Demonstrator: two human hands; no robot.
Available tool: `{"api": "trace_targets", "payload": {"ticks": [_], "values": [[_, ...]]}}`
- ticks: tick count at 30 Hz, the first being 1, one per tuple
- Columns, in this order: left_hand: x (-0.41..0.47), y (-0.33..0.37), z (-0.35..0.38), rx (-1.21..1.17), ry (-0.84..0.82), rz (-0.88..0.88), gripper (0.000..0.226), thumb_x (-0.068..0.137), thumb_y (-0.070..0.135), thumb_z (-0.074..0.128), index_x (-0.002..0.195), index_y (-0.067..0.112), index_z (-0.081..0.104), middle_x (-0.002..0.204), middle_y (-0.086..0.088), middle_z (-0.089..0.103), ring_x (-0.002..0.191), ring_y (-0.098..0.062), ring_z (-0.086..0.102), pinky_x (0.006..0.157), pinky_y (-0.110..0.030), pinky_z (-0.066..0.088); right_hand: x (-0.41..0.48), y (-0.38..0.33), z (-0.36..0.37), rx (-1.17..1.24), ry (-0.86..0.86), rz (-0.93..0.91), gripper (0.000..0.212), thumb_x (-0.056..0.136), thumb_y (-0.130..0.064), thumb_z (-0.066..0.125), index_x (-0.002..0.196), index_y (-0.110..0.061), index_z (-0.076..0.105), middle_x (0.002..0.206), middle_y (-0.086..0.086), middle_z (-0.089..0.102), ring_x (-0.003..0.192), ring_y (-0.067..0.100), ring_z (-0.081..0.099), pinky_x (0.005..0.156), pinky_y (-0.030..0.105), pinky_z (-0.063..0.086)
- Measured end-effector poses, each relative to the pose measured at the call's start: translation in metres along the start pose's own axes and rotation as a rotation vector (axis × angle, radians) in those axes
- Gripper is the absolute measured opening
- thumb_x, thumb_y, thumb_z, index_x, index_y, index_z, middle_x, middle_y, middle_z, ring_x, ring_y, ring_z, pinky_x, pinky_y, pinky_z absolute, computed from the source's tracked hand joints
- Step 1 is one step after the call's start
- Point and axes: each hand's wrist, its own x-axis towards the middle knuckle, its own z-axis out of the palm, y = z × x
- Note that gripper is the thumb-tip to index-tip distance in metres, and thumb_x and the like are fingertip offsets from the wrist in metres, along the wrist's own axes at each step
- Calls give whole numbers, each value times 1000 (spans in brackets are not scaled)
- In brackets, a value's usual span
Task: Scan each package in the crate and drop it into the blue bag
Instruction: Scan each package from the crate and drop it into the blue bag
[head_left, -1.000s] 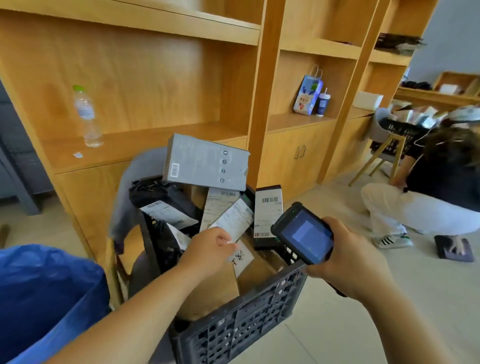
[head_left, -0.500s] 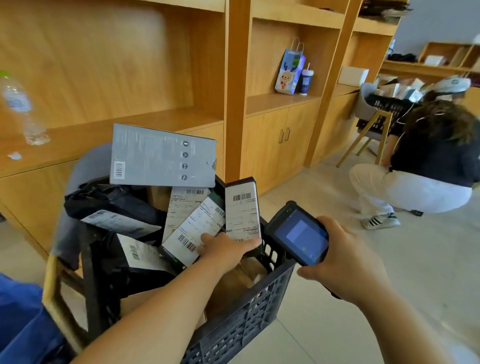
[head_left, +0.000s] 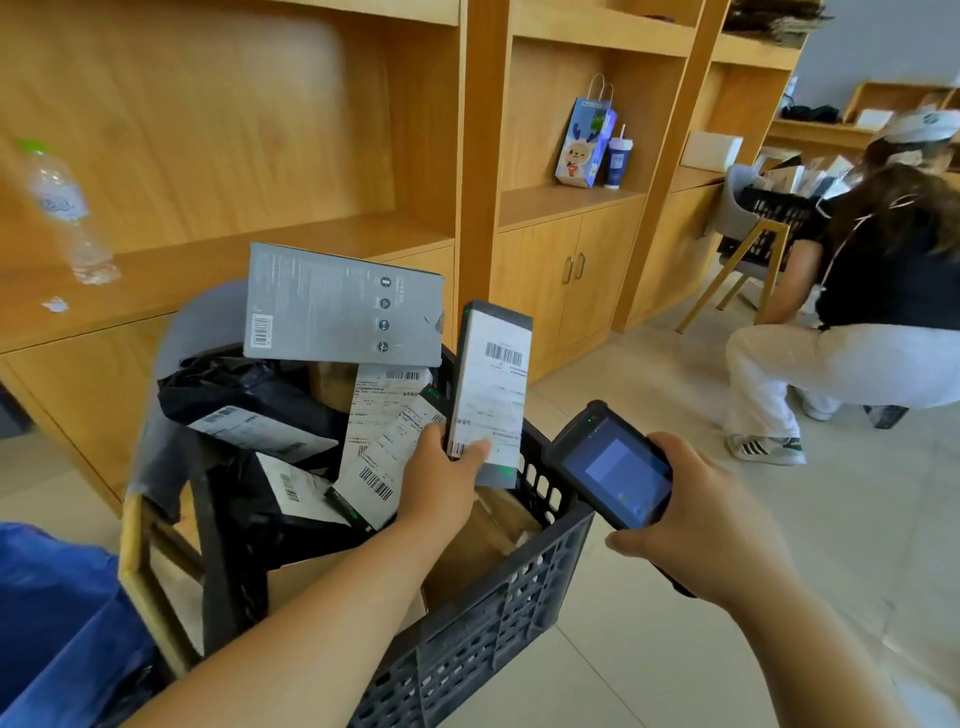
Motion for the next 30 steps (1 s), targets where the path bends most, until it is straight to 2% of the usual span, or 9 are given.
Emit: {"api": "trace_targets", "payload": {"ticks": [4, 7, 9, 12, 15, 17, 19, 24, 30], "values": [[-13, 9, -41, -29, 18, 18, 22, 94, 18, 58, 114, 25, 50, 116, 4, 59, 96, -12, 60, 76, -33, 60, -11, -15, -1, 17, 2, -40, 84, 50, -45, 78, 121, -36, 35, 88, -16, 46, 68, 10, 54, 55, 32, 51], [-29, 7, -80, -12, 32, 69, 24, 94, 12, 57, 108, 31, 52, 109, 10, 60, 107, -16, 59, 86, -39, 56, -21, -32, 0, 13, 4, -69, 87, 50, -46, 78, 124, -34, 35, 92, -12, 49, 72, 13, 54, 55, 31, 50], [-41, 2, -108, -31, 59, 87, 27, 93, 10, 58, 102, 35, 54, 104, 15, 61, 105, -16, 61, 80, -35, 58, -29, -46, 2, 8, -4, -102, 86, 50, -47, 77, 124, -35, 35, 91, -11, 49, 74, 14, 53, 56, 32, 51], [-62, -7, -150, -78, 132, 105, 29, 90, 10, 64, 104, 32, 53, 106, 7, 63, 97, -16, 65, 67, -30, 60, -43, -70, 7, -7, -43, -154, 90, 48, -52, 76, 126, -34, 35, 92, -11, 49, 77, 15, 53, 59, 34, 52], [-87, -20, -191, -81, 238, 102, 32, 85, 10, 70, 105, 28, 51, 107, 0, 62, 91, -15, 67, 61, -27, 59, -59, -98, 14, -30, -79, -219, 99, 48, -55, 77, 133, -33, 31, 97, -12, 47, 79, 15, 53, 61, 32, 51], [-106, -28, -216, -67, 276, 105, 35, 83, 11, 72, 105, 29, 52, 108, 3, 61, 89, -14, 67, 57, -22, 57, -69, -117, 20, -36, -97, -268, 101, 49, -55, 79, 135, -33, 30, 101, -11, 49, 85, 15, 53, 65, 33, 50], [-125, -35, -239, -36, 307, 116, 36, 81, 12, 74, 101, 33, 54, 107, 9, 61, 90, -11, 66, 57, -22, 57, -80, -136, 25, -32, -127, -312, 100, 49, -55, 80, 134, -32, 32, 107, -9, 52, 91, 17, 55, 69, 36, 51], [-164, -52, -282, 3, 360, 113, 33, 82, 14, 74, 100, 34, 55, 108, 10, 65, 101, -11, 63, 68, -32, 60, -104, -178, 36, -66, -161, -423, 89, 51, -58, 77, 124, -32, 35, 97, -10, 49, 82, 16, 52, 57, 31, 44], [-190, -61, -312, -33, 416, 117, 33, 82, 11, 73, 98, 34, 54, 104, 11, 64, 99, -9, 62, 58, -21, 57, -126, -211, 43, -93, -214, -499, 90, 53, -57, 78, 128, -32, 34, 100, -10, 47, 86, 17, 50, 62, 31, 44]]}}
